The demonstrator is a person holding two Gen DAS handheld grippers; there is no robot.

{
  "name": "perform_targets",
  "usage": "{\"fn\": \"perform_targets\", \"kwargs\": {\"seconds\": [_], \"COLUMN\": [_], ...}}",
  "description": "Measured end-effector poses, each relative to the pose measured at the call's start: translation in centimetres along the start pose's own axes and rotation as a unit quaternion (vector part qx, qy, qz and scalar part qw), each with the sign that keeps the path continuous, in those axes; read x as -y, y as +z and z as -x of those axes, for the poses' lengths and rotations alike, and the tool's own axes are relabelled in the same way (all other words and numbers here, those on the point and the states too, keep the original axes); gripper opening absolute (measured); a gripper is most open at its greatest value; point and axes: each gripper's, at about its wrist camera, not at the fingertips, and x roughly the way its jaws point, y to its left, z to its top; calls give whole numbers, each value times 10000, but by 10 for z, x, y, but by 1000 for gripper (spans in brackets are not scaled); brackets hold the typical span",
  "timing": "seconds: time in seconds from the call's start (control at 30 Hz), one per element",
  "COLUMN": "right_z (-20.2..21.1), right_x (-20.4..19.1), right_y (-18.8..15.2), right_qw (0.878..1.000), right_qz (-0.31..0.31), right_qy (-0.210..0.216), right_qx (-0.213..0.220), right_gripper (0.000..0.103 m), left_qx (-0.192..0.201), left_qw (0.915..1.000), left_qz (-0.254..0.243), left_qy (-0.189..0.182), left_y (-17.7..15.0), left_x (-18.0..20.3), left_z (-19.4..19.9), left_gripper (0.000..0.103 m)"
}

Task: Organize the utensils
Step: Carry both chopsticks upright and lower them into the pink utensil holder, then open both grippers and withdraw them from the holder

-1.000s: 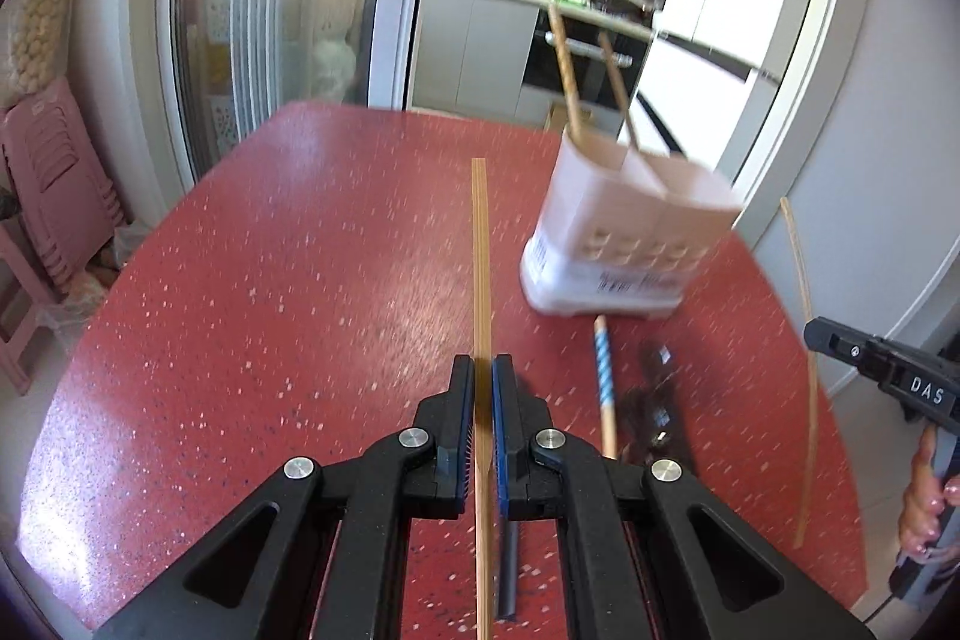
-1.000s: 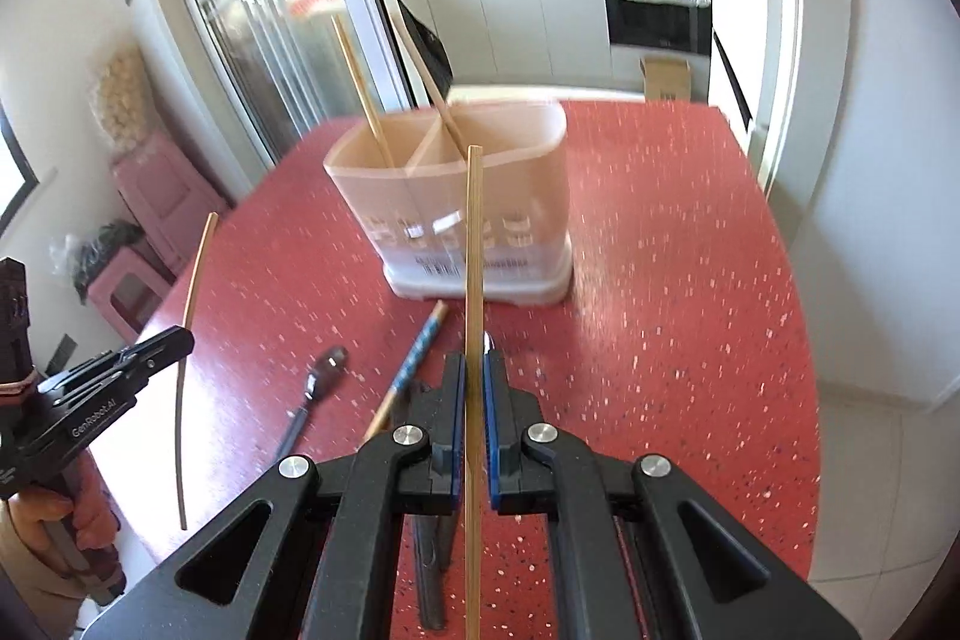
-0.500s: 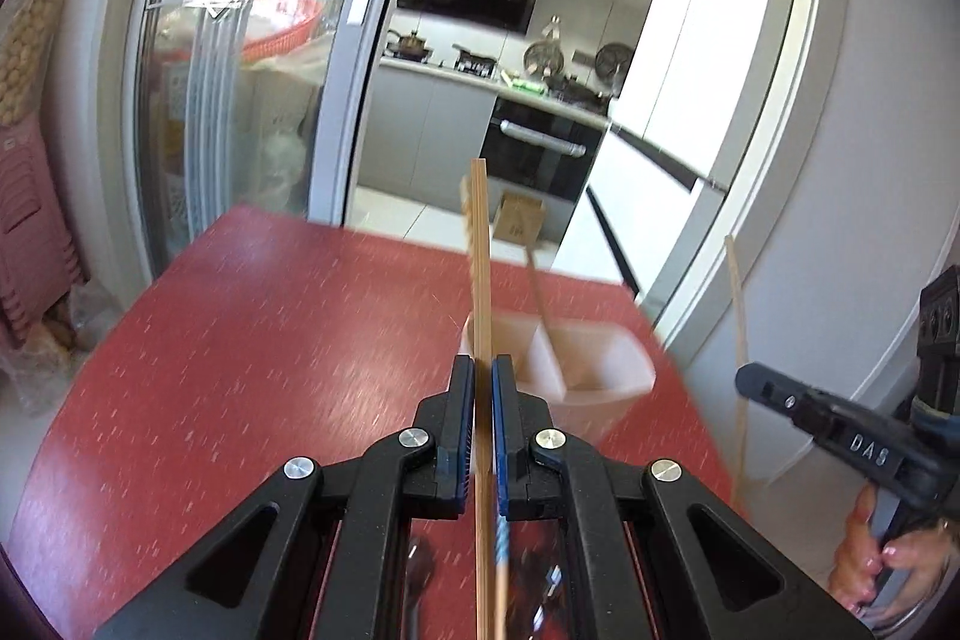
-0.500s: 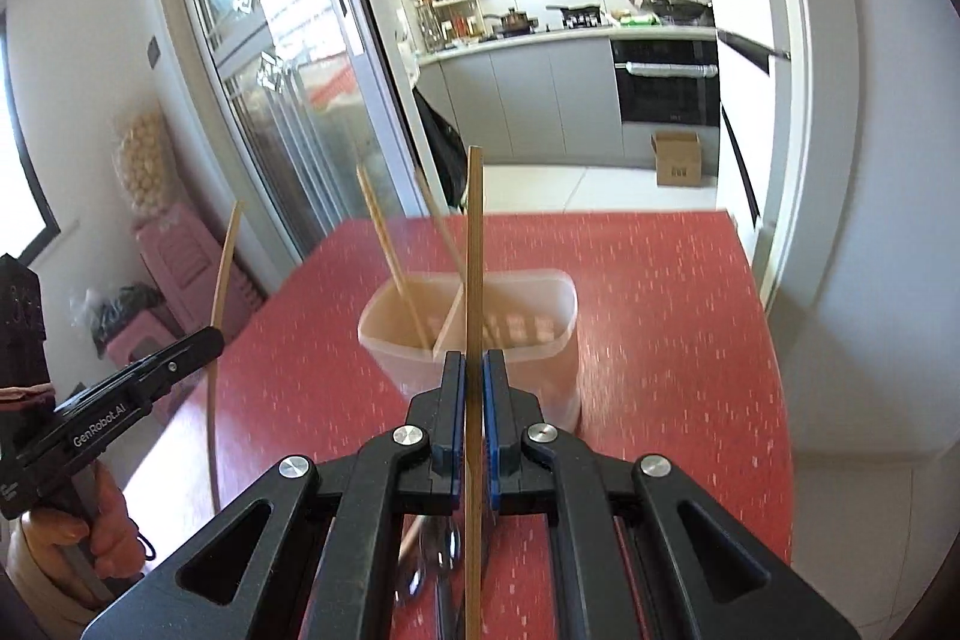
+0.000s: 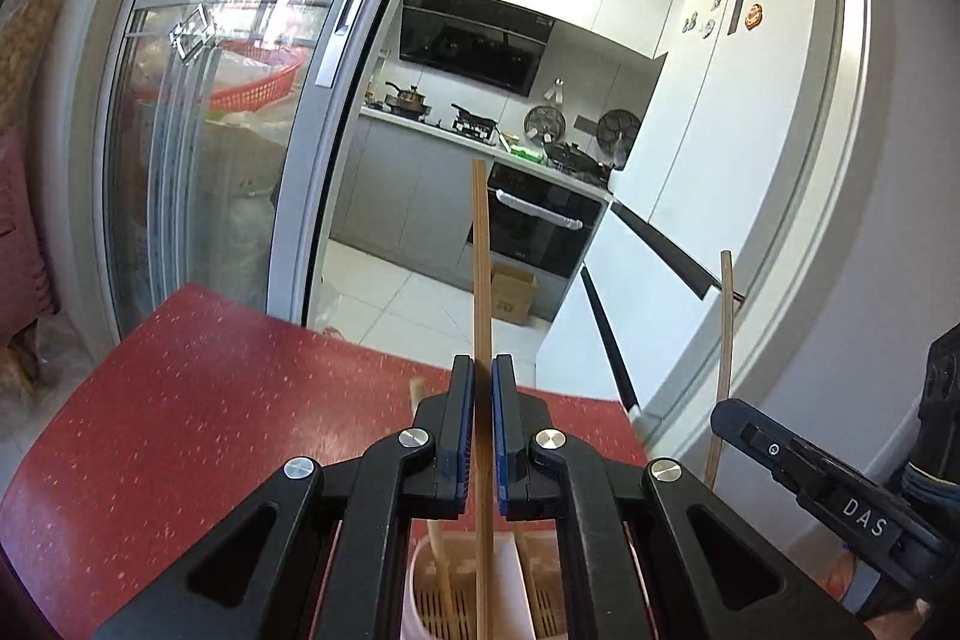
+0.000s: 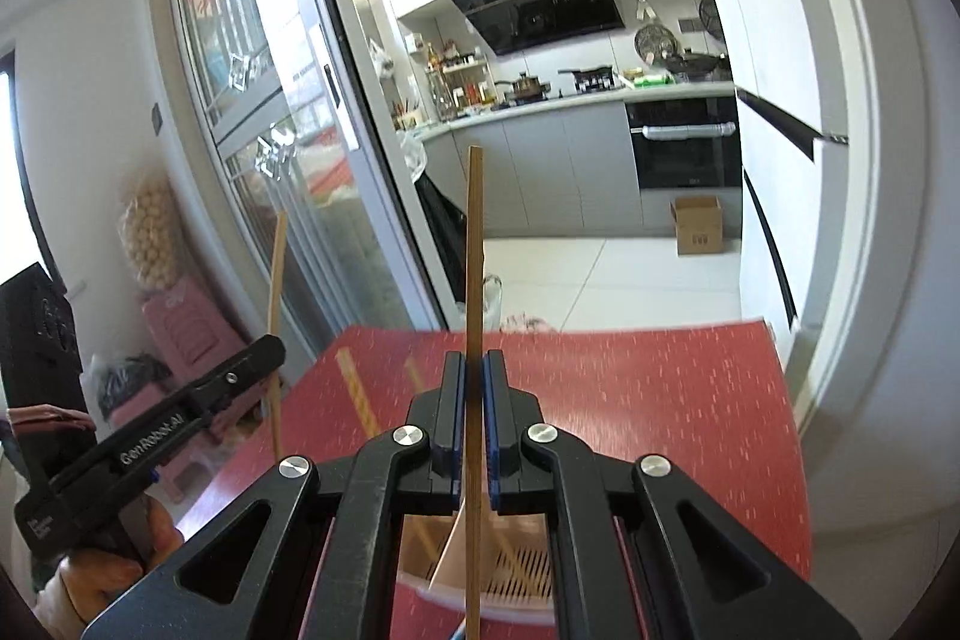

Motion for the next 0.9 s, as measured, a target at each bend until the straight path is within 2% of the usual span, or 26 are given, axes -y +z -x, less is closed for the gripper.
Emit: {"fn": "perform_targets", "kwargs": {"seconds": [0.2,0.4,0.73,0.9], "right_z": [-36,-63,-75,-73], "right_x": [4,1,-6,-12], "right_y": [-1,-24,-75,-89], "right_qw": [9993,9965,9888,9877], "right_qz": [262,713,1426,1528], "right_qy": [-71,-206,-330,-283], "right_qx": [240,373,309,169], "right_gripper": [6,6,6,6], "left_qx": [393,654,619,470], "left_qw": [9991,9976,9954,9939], "left_qz": [-114,-131,-621,-842], "left_qy": [80,158,392,531], "left_y": [-9,-34,-72,-85], "left_x": [1,-5,3,6], "left_z": [-28,-43,-40,-33], "left_gripper": [35,35,35,35]}}
